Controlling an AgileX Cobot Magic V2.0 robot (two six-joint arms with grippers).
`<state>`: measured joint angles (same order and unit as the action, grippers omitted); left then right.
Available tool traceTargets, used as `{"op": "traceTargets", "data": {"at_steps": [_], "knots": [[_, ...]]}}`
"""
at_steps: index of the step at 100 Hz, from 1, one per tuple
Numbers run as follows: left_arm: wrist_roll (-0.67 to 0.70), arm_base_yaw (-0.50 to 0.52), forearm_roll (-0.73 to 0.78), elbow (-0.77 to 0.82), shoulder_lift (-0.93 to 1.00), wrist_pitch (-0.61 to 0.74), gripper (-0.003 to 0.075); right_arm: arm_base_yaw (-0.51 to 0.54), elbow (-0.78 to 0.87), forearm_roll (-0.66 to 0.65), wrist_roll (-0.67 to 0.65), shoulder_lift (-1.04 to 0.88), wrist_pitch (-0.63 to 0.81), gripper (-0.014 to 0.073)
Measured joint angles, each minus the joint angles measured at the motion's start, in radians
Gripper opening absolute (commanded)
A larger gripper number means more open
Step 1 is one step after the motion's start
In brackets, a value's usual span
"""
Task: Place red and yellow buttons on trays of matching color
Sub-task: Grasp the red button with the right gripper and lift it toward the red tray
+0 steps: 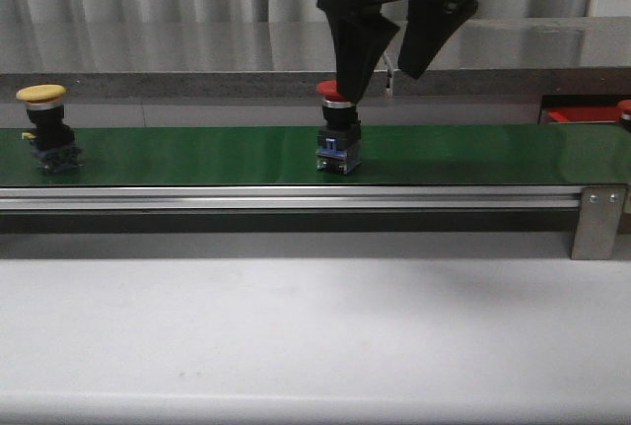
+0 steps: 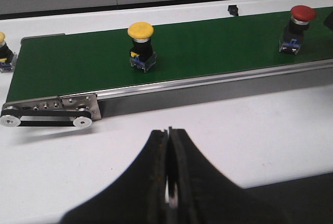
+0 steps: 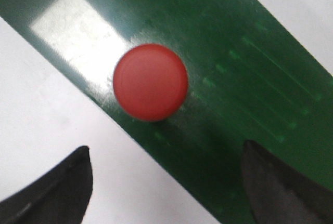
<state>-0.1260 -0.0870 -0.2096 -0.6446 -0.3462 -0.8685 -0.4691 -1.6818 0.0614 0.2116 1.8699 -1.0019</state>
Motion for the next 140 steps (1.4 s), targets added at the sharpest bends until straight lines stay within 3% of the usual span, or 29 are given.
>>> {"op": "traceTargets", "data": {"at_steps": [17,25,32,46,57,86,140], "knots": [[0.0,0.0,0.0,0.0,0.0,0.0,-0.002,0.0,0.0,0.001,0.01,0.032,0.07,0.0582],[0.0,0.0,0.0,0.0,0.0,0.0,-0.002,0.0,0.0,0.001,0.013,0.041,0.086,0.0535],[0.0,0.0,0.0,0.0,0.0,0.0,-0.002,0.0,0.0,0.001,0.013,0.049,0.092,0.0402],[0.0,0.0,0.0,0.0,0.0,0.0,-0.002,0.002,-0.001,0.001,0.013,0.064,0.097,0.0033],[0.0,0.0,0.0,0.0,0.0,0.0,-0.002,0.004,-0.001,0.001,0.013,0.064,0.106,-0.0099],[0.002,0.0,0.0,0.0,0.0,0.0,-0.002,0.064,-0.001,0.008,-0.037,-0.033,0.138,-0.0105],[0.002,0.0,0.0,0.0,0.0,-0.001,-0.002,0.568,0.025,0.002,-0.119,-0.164,0.108,-0.0105]]}}
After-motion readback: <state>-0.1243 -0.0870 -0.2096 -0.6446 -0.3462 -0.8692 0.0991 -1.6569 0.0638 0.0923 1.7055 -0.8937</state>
